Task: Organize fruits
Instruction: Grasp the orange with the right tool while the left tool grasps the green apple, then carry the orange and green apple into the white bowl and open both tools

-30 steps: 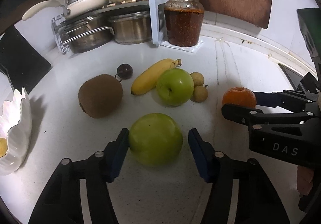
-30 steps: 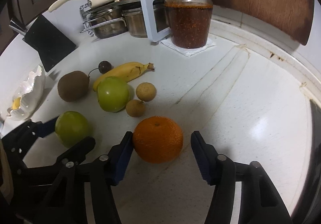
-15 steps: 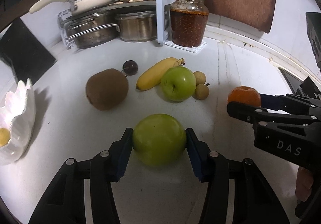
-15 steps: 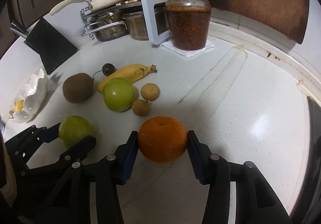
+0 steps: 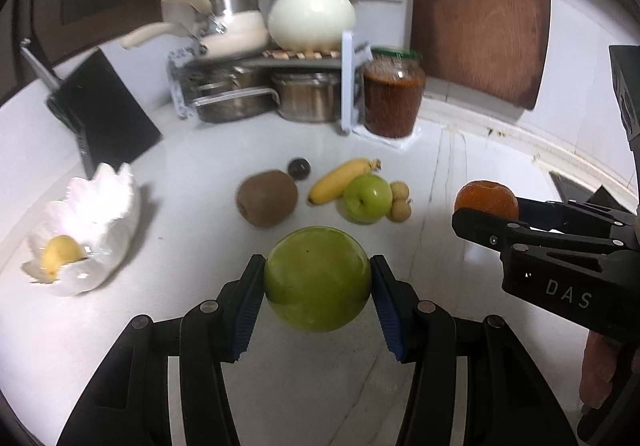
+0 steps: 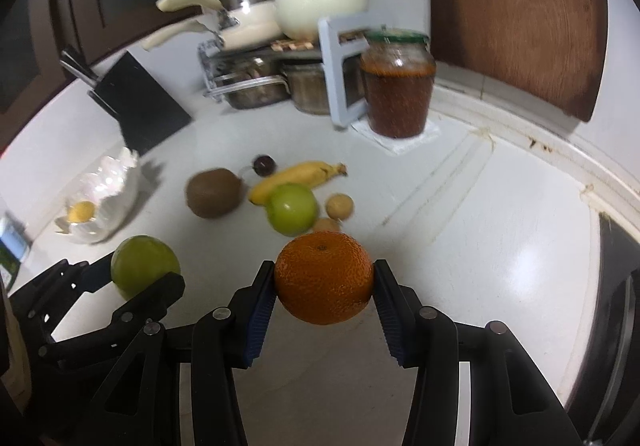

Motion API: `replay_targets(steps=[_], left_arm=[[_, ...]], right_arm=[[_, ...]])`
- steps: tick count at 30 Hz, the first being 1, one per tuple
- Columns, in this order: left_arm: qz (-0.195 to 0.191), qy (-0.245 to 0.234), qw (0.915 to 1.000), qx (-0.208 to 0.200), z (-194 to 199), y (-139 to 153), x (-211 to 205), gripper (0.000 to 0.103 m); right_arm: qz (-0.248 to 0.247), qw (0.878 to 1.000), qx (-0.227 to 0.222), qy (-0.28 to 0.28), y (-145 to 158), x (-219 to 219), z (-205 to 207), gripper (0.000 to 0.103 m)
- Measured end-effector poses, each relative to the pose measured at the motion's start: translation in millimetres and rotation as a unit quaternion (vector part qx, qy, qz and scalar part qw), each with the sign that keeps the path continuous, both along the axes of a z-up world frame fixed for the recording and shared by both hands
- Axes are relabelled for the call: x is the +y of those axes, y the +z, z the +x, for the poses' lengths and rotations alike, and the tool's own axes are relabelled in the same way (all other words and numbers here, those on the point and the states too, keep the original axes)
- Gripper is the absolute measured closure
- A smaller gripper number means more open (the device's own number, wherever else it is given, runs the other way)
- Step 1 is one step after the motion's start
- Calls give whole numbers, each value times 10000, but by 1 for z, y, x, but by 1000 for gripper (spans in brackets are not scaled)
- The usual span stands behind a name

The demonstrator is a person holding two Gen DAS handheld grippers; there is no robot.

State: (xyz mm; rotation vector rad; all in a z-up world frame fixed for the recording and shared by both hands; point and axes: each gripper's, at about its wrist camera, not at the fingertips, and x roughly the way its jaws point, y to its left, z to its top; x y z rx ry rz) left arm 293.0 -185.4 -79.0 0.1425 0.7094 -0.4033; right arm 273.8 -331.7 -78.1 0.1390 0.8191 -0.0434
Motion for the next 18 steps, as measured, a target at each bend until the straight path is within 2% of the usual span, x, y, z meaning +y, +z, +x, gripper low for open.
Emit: replay_targets(steps=[9,18], left_arm=[[-18,588,9974,-428,-20,37,28,51],[-45,840,9949,-552,-14,53,71,51]], right_arm=[[110,9978,-425,494,36,22,-6,54],[193,9941,-628,866,52,63,4,54]])
